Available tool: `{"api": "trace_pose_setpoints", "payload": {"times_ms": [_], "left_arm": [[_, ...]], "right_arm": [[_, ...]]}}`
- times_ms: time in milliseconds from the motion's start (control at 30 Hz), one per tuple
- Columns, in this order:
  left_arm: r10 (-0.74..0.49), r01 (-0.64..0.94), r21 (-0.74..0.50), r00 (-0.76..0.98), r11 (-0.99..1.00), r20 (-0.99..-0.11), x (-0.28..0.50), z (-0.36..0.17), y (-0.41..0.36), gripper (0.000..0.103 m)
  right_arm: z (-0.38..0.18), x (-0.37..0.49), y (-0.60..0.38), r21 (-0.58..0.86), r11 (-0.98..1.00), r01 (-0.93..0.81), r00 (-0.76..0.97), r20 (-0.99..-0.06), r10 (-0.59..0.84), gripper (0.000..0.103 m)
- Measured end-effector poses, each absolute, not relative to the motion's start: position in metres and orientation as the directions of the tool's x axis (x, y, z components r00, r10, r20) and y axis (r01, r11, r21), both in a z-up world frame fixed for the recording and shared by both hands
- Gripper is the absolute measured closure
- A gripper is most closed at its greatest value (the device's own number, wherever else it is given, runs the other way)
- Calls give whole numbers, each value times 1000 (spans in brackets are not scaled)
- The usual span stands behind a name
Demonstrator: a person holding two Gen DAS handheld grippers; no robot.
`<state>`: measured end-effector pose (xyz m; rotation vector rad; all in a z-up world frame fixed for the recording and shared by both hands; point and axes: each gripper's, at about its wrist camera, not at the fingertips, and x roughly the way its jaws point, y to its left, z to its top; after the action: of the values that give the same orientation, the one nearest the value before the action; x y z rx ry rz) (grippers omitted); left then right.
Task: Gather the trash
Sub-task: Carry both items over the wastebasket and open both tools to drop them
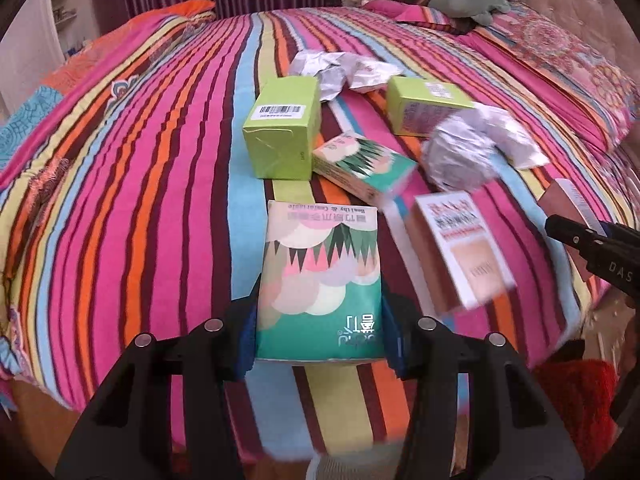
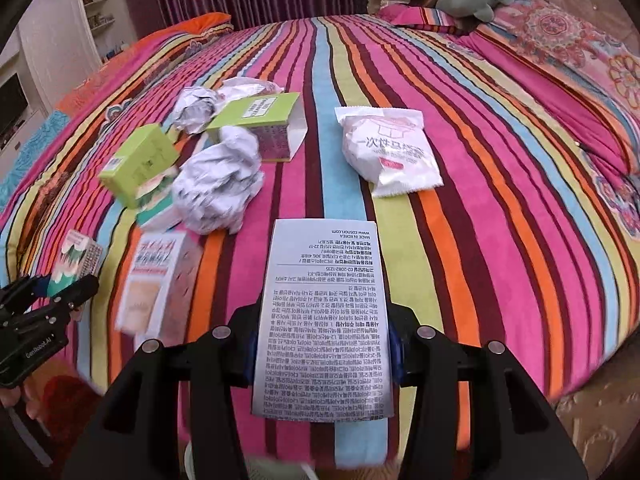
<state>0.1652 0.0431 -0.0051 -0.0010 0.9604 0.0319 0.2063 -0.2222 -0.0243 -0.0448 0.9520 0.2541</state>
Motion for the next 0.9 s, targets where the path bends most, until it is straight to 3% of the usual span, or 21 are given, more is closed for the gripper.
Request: {"api": "trace_pose_setpoints", "payload": {"times_ms": [233,433,633,867,900], "left_arm": [[-55,47,-35,531,998,-846,86,-7,30,54],[-167,64,-154,354,986,-920,20,-62,19,54],[-241,-4,-243,122,970,-963,7,-128,8,54],[-244,-70,-240,-48,968,-969,9,-163,5,52],[-230,-75,-225,-65,971,-971,8,-164,6,51]], "right_arm": [[-25,130,-226,167,949,-266,484,-829,282,58],[-75,65,-218,287,925,-251,294,-888,355,58],[-142,49,-202,320,926,-198,69,-938,339,58],[-183,66,-192,355,925,-135,-107,-933,343,57],[-186,62,-190,345,928,-143,-128,-936,329,54]]}}
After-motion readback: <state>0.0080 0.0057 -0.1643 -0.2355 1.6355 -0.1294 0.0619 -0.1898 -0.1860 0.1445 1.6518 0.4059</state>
